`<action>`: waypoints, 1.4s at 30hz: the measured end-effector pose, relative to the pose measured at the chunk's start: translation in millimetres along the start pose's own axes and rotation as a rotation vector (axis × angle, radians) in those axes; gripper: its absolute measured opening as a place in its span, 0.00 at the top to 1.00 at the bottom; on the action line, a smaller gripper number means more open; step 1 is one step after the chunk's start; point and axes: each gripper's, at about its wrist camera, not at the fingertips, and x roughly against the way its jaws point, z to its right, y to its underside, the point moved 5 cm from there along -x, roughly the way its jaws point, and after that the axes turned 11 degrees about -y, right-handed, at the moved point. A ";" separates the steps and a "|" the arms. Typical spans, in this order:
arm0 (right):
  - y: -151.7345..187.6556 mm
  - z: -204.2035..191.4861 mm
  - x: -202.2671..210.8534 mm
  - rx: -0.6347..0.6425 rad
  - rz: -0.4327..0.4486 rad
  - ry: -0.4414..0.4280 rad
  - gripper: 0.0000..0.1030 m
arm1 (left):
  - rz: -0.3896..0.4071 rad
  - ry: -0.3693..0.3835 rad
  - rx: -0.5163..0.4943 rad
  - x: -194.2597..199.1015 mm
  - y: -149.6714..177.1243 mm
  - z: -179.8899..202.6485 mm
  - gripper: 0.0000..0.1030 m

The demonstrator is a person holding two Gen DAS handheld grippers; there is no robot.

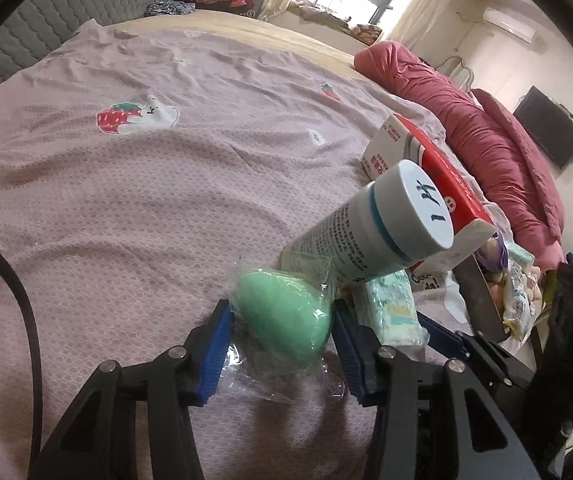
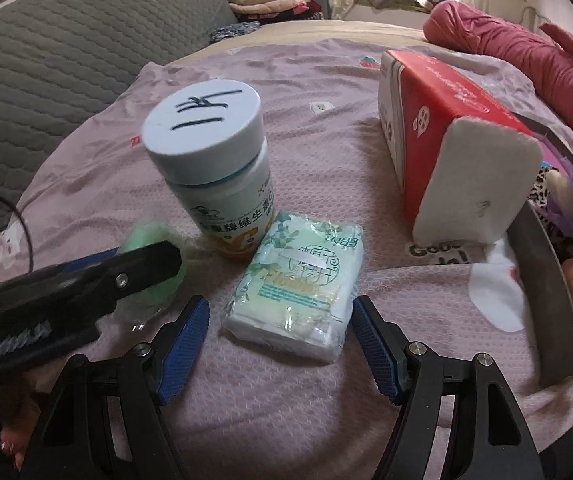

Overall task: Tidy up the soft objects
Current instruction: 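Close the left gripper on the sponge bag while the right grasps the Flower tissue pack, then carry the sponge bag and Flower tissue pack with both grippers over the tray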

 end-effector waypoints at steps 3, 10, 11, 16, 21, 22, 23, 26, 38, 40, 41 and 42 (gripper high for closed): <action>-2.8 3.5 -5.2 -0.017 0.013 0.025 0.28 | 0.008 -0.016 -0.025 0.9 0.6 2.4 0.52; -7.1 14.7 -5.0 -0.036 0.030 0.024 0.40 | 0.005 -0.012 -0.027 0.5 1.6 2.9 0.52; -7.1 16.5 -4.5 -0.039 0.030 0.017 0.42 | 0.007 -0.014 -0.025 1.0 1.5 2.8 0.52; -6.9 22.4 1.6 -0.047 0.028 -0.005 0.44 | 0.023 -0.019 -0.028 5.5 0.6 2.9 0.52; -6.8 23.6 12.9 -0.048 0.033 -0.018 0.45 | 0.033 -0.034 -0.030 10.3 2.1 3.8 0.52; -7.1 23.4 17.2 -0.044 0.039 -0.018 0.45 | 0.034 -0.038 -0.032 11.2 2.6 4.3 0.52; -7.1 23.2 21.1 -0.039 0.045 -0.019 0.45 | 0.035 -0.043 -0.034 12.5 3.2 4.7 0.52; -10.0 22.3 37.6 -0.036 0.073 -0.041 0.45 | 0.044 -0.053 -0.037 20.0 4.8 7.1 0.52; -21.7 28.6 109.9 -0.041 0.240 -0.062 0.45 | 0.121 -0.094 -0.113 68.7 12.2 40.0 0.52; -23.6 29.0 121.4 -0.038 0.270 -0.064 0.45 | 0.144 -0.104 -0.135 79.6 12.6 48.3 0.52; -24.8 29.5 127.9 -0.038 0.289 -0.065 0.45 | 0.155 -0.101 -0.140 85.2 12.3 52.6 0.52; -26.3 30.3 135.9 -0.034 0.311 -0.064 0.45 | 0.167 -0.093 -0.146 92.4 11.9 58.7 0.52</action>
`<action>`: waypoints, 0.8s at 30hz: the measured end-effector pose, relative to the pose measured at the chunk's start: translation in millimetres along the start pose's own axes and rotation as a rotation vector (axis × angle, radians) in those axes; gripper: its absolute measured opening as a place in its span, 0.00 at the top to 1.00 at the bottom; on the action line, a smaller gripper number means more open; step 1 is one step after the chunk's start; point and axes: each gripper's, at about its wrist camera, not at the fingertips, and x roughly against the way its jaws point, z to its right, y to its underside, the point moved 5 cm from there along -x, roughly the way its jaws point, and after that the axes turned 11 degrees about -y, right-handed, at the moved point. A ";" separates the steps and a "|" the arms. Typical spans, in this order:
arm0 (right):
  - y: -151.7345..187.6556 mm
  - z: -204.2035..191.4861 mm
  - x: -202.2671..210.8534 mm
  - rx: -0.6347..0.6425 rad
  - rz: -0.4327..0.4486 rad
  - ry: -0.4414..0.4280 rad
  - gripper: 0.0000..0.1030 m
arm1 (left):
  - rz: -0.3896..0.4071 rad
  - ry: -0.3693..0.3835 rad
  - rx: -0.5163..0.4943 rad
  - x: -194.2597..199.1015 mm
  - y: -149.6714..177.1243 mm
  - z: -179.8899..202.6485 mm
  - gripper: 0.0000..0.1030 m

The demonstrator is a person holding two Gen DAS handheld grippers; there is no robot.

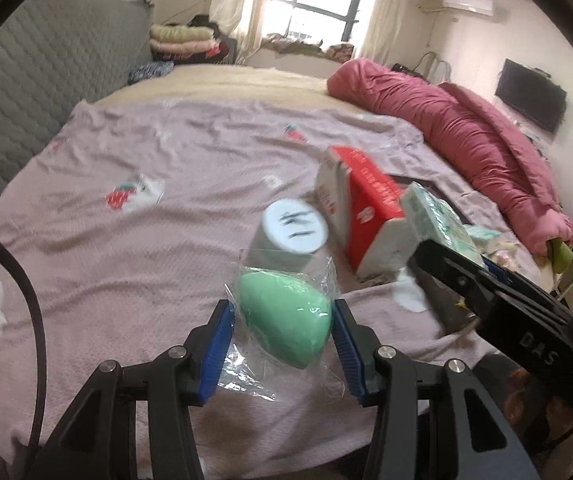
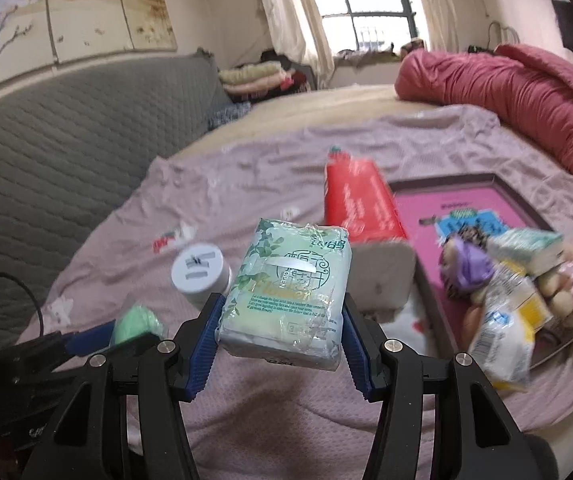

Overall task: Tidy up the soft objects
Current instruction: 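Carry the sponge bag and Flower tissue pack with both grippers over the tray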

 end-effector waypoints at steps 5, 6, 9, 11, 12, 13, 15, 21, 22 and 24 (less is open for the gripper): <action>-15.2 9.5 31.0 0.011 0.088 0.022 0.45 | 0.029 0.048 -0.044 24.3 -8.2 30.8 0.52; -18.6 14.3 38.4 0.009 0.109 0.033 0.45 | 0.032 0.061 -0.055 28.5 -9.6 39.4 0.52; -26.4 33.1 56.8 -0.001 0.151 0.085 0.45 | 0.032 0.090 -0.077 34.8 -13.0 61.8 0.52; -29.6 48.6 68.1 -0.031 0.174 0.105 0.45 | 0.027 0.109 -0.100 36.7 -14.2 80.8 0.52; -30.3 57.0 73.2 -0.049 0.184 0.119 0.45 | 0.024 0.119 -0.107 37.6 -13.7 87.5 0.52; -31.0 66.9 79.5 -0.065 0.195 0.142 0.45 | 0.021 0.130 -0.117 37.6 -14.3 96.9 0.52; -32.3 88.3 92.2 -0.106 0.218 0.176 0.45 | 0.011 0.151 -0.145 36.2 -14.6 118.3 0.52; -31.4 139.2 117.8 -0.165 0.244 0.288 0.45 | 0.007 0.192 -0.222 25.2 -17.8 172.5 0.52; -29.6 145.7 120.0 -0.179 0.247 0.295 0.45 | 0.003 0.197 -0.234 21.2 -17.8 180.5 0.52; -25.9 159.7 124.0 -0.200 0.242 0.316 0.45 | -0.013 0.210 -0.253 11.9 -17.4 198.9 0.52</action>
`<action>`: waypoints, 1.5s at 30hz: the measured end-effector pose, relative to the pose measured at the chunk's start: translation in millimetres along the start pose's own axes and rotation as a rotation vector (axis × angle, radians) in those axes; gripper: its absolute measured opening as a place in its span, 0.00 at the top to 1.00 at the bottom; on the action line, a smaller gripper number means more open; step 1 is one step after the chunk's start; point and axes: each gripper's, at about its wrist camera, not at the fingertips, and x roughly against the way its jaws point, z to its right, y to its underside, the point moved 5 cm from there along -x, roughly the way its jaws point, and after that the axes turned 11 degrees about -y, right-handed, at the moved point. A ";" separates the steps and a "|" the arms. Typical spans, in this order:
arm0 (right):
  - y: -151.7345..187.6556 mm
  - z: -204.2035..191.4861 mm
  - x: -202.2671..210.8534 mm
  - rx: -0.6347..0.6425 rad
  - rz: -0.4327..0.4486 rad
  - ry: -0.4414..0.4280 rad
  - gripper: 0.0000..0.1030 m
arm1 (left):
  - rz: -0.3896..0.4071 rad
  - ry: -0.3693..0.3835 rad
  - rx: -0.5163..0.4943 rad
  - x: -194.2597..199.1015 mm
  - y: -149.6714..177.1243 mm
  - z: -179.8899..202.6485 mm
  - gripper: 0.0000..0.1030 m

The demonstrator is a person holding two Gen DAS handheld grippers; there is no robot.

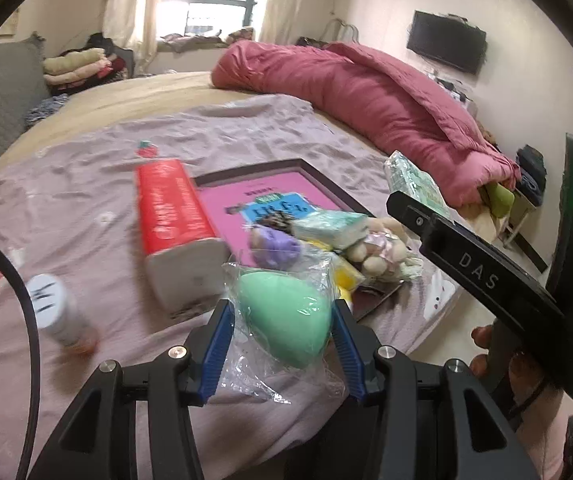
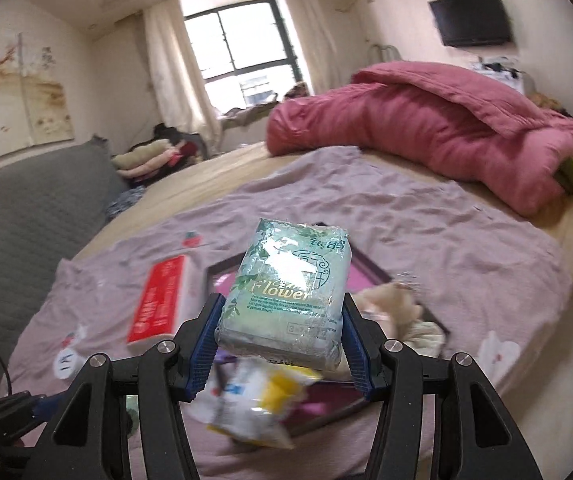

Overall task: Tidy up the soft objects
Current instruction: 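Carry the sponge bag and Flower tissue pack with both grippers over the tray, then lower both items into the tray and open the right gripper on the tissue pack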

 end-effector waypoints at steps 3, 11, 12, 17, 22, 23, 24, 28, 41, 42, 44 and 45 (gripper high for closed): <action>1.9 17.3 -2.3 -0.025 -0.010 0.026 0.45 | -0.023 0.010 -0.013 -18.4 -1.3 15.1 0.52; 8.0 42.0 -10.4 -0.069 -0.029 0.045 0.45 | -0.060 0.013 -0.046 -55.1 0.2 42.1 0.52; 9.5 43.8 -12.4 -0.074 -0.037 0.041 0.45 | -0.063 0.010 -0.053 -59.8 0.6 44.7 0.52; 16.0 47.3 -23.1 -0.074 -0.077 0.024 0.45 | -0.051 -0.007 -0.066 -72.6 -3.4 50.7 0.52; 21.9 49.3 -36.2 -0.072 -0.120 0.027 0.45 | -0.040 -0.009 -0.065 -81.2 -9.7 52.9 0.52; 21.9 49.5 -36.8 -0.072 -0.121 0.023 0.45 | -0.037 -0.012 -0.066 -82.6 -11.4 52.5 0.52; 22.4 49.3 -38.0 -0.072 -0.122 0.020 0.45 | -0.037 -0.013 -0.064 -84.2 -13.1 52.1 0.52; 24.1 51.1 -45.9 -0.072 -0.135 0.025 0.45 | -0.037 -0.012 -0.052 -90.1 -19.1 48.8 0.52; 25.4 61.8 -73.9 -0.109 -0.176 0.031 0.45 | -0.055 -0.020 -0.036 -112.8 -26.0 42.5 0.51; 25.4 62.3 -76.1 -0.112 -0.178 0.027 0.45 | -0.060 -0.022 -0.033 -115.1 -26.2 41.4 0.51; 25.9 62.7 -80.1 -0.114 -0.184 0.026 0.45 | -0.068 -0.020 -0.024 -118.5 -25.5 39.8 0.51; 26.1 63.1 -81.9 -0.115 -0.188 0.023 0.45 | -0.068 -0.020 -0.018 -119.4 -25.5 39.0 0.51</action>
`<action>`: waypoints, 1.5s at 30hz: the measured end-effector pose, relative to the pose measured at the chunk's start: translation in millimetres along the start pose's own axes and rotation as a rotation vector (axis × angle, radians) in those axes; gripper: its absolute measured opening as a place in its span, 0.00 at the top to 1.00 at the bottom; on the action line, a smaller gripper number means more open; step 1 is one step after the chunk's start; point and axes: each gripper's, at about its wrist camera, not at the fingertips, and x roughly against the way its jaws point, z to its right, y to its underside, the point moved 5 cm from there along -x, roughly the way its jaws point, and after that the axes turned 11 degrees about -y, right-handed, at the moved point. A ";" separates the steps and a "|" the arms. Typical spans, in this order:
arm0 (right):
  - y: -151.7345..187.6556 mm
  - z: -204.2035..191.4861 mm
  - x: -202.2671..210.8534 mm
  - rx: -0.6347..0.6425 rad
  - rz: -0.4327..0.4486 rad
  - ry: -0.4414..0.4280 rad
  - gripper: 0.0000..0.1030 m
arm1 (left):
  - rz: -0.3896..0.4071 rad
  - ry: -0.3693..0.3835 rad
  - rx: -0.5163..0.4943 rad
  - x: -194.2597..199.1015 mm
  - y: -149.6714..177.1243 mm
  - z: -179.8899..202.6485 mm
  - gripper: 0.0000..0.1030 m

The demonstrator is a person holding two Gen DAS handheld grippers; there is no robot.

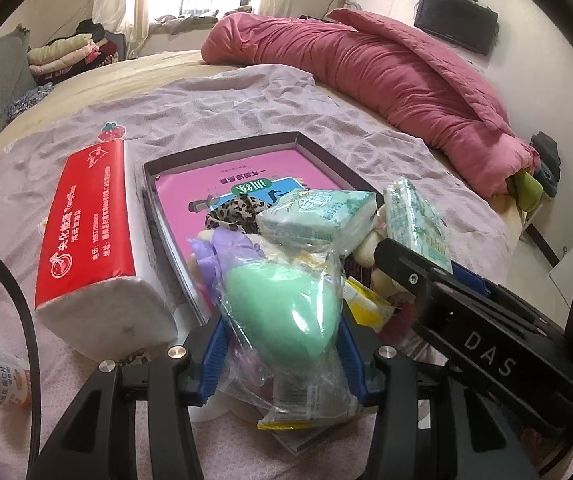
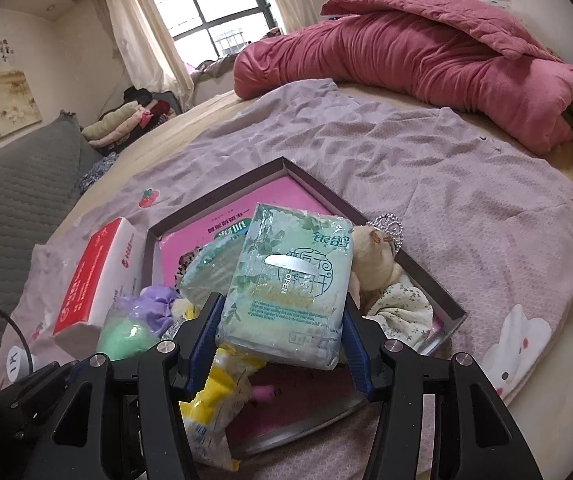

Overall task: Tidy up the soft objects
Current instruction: 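Lower both items into the tray and open the right gripper on the tissue pack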

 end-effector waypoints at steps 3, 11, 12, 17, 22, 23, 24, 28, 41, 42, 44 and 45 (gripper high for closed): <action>-0.4 1.1 -4.8 -0.003 -0.008 0.001 0.45 | -0.010 -0.007 0.005 -5.7 -0.2 -2.4 0.51; -5.3 3.9 -19.4 -0.015 -0.015 -0.005 0.44 | -0.017 0.002 0.018 -12.8 -0.8 -3.6 0.51; -5.4 3.2 -20.3 -0.014 -0.016 -0.009 0.43 | -0.018 0.004 0.021 -13.2 -1.0 -4.0 0.51; -4.3 1.7 -18.4 -0.011 -0.011 -0.019 0.43 | -0.020 0.014 0.029 -14.2 -0.4 -4.4 0.51; -4.6 0.9 -16.8 -0.015 -0.002 -0.028 0.39 | -0.021 0.022 0.033 -14.4 0.4 -5.2 0.51; -4.9 1.0 -16.5 -0.015 -0.001 -0.032 0.35 | -0.022 0.023 0.034 -14.3 0.6 -5.4 0.51; -4.8 0.7 -16.1 -0.014 0.000 -0.032 0.34 | -0.023 0.024 0.037 -14.5 0.7 -5.3 0.51; -5.5 1.2 -11.5 -0.017 0.018 -0.031 0.31 | -0.023 0.029 0.047 -14.2 1.2 -7.2 0.51; -5.8 13.2 8.2 -0.076 0.070 -0.043 0.29 | -0.024 0.035 0.093 -13.4 -3.0 -21.2 0.51; -5.7 13.4 8.3 -0.078 0.070 -0.042 0.29 | -0.025 0.035 0.098 -13.6 -3.6 -22.3 0.51; -5.5 14.0 7.3 -0.080 0.066 -0.045 0.29 | -0.025 0.033 0.108 -14.5 -5.4 -24.9 0.51; -5.2 14.0 6.8 -0.080 0.063 -0.044 0.29 | -0.025 0.034 0.114 -15.1 -6.4 -26.1 0.51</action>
